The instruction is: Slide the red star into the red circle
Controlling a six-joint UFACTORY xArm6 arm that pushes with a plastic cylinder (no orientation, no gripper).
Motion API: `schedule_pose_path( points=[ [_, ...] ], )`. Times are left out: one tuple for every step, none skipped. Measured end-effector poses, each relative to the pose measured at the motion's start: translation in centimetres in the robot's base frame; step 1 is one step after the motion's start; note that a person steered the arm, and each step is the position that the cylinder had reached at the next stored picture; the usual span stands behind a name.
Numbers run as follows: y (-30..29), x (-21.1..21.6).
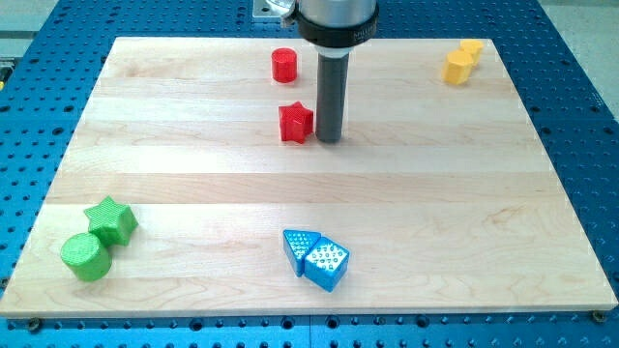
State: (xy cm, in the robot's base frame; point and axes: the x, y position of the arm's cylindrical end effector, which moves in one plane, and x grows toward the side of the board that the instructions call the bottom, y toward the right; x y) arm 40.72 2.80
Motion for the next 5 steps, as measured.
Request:
schedule_pose_path(
  points=[
    [-0.8, 2.7],
    [-3.4, -0.1],
    [-4.3, -1.8],
    [-4.3, -1.8],
    [-4.6, -0.1]
  ],
)
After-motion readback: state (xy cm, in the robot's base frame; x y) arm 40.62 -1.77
